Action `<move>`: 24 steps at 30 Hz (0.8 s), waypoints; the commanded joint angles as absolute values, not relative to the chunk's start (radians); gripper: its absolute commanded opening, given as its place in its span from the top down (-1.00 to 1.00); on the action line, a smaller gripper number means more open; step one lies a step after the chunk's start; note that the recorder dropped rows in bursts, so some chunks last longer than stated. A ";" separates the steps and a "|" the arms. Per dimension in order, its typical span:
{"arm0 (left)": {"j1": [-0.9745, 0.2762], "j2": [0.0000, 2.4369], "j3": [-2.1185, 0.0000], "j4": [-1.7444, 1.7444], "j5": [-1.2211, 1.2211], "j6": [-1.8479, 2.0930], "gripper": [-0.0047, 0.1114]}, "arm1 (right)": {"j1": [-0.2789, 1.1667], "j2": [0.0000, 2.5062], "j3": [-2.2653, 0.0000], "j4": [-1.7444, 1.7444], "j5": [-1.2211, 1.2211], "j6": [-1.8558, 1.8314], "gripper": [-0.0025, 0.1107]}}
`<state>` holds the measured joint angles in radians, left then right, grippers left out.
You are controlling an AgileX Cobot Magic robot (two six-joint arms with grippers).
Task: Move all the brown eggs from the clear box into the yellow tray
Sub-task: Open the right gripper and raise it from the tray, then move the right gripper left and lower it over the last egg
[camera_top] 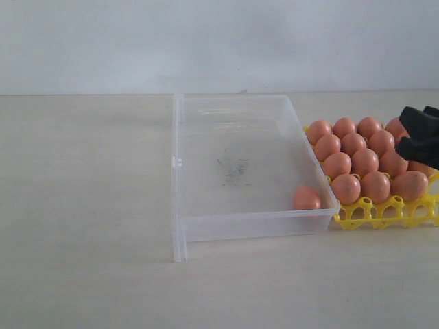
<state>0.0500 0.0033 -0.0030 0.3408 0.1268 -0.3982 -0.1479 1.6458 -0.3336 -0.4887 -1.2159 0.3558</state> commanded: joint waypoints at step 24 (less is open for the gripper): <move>0.048 0.000 0.000 0.339 0.129 -0.399 0.85 | 0.370 1.650 -0.973 -1.744 -0.320 0.893 0.96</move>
